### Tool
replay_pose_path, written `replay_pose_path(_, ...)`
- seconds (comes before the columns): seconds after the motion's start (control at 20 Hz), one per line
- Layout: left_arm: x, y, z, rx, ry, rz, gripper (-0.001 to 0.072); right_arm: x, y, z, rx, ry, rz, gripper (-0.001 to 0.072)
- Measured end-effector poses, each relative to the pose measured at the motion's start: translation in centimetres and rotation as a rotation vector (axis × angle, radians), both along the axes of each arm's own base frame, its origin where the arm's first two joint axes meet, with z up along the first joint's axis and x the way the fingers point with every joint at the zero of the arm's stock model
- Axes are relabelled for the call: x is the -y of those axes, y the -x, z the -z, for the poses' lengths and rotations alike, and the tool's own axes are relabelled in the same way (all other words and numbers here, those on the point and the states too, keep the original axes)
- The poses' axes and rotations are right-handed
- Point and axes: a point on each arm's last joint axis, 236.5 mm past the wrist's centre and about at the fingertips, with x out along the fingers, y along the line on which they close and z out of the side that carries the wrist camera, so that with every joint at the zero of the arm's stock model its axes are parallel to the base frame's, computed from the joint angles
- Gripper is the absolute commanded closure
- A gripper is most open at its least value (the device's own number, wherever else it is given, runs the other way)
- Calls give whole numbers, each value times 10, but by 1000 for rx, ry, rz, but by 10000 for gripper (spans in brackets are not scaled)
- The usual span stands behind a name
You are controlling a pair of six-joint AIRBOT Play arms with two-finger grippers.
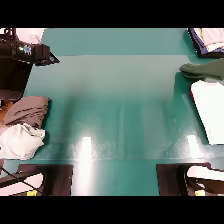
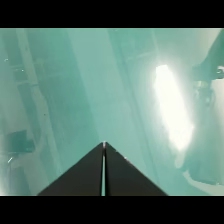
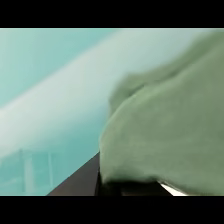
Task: Fold the shirts.
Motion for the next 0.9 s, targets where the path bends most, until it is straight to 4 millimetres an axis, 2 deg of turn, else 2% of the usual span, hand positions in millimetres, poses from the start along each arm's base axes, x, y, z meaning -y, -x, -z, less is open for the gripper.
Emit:
replay_pose_path(0.15,0,-1,0,1,1,-1,686,3,0,-39,54,54,-18,692)
replay_pose_path(0.3,0,-1,0,5,-1,-3,686,-3,5,-73,88,105,-48,692)
replay_pose_path(0.45,-1,-1,0,10,-10,5,687,-4,20,-86,61,154,-38,692)
replay_pose_path(0.55,-1,-1,0,13,-13,8,687,-3,35,-86,18,178,-16,691)
replay_pose_path(0.65,-1,-1,0,15,-16,11,687,-1,54,-76,-40,182,13,690)
replay_pose_path(0.9,-1,-1,1,23,-27,26,686,9,117,-30,-226,135,121,688)
